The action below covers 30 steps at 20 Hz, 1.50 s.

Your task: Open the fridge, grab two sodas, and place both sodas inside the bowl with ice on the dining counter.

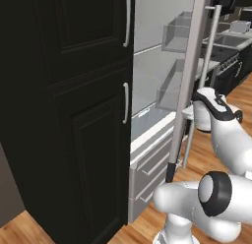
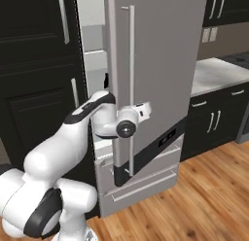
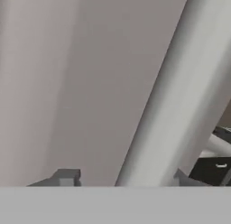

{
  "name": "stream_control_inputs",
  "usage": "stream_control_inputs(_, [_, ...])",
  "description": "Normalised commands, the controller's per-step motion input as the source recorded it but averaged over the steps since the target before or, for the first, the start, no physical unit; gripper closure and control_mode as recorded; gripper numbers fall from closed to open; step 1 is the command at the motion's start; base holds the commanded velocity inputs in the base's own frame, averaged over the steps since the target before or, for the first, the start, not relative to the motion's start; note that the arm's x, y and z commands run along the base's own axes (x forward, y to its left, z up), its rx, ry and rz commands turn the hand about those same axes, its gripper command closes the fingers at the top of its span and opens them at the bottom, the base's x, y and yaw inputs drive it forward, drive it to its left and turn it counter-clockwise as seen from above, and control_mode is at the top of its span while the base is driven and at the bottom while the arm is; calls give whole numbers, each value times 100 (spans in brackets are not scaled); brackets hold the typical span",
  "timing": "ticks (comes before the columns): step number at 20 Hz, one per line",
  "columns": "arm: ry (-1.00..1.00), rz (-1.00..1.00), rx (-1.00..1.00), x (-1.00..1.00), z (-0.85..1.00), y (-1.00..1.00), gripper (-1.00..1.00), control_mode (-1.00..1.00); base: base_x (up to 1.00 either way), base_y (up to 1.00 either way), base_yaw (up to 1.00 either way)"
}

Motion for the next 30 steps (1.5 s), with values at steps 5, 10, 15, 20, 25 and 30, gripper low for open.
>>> stream_control_inputs(5, [5,-12,0,-12,21,-57,-100,-100,0,0,0])
stream_control_inputs(10, [0,-14,0,-60,25,-69,-100,-100,0,0,0])
stream_control_inputs(15, [-5,-9,0,-98,40,-15,-100,-100,0,0,0])
stream_control_inputs(20, [-12,0,-8,-90,64,29,-100,-100,0,0,0])
stream_control_inputs(25, [-21,0,-12,-75,91,14,-100,-100,0,0,0])
stream_control_inputs(30, [-19,0,-12,-71,90,20,-100,-100,0,0,0])
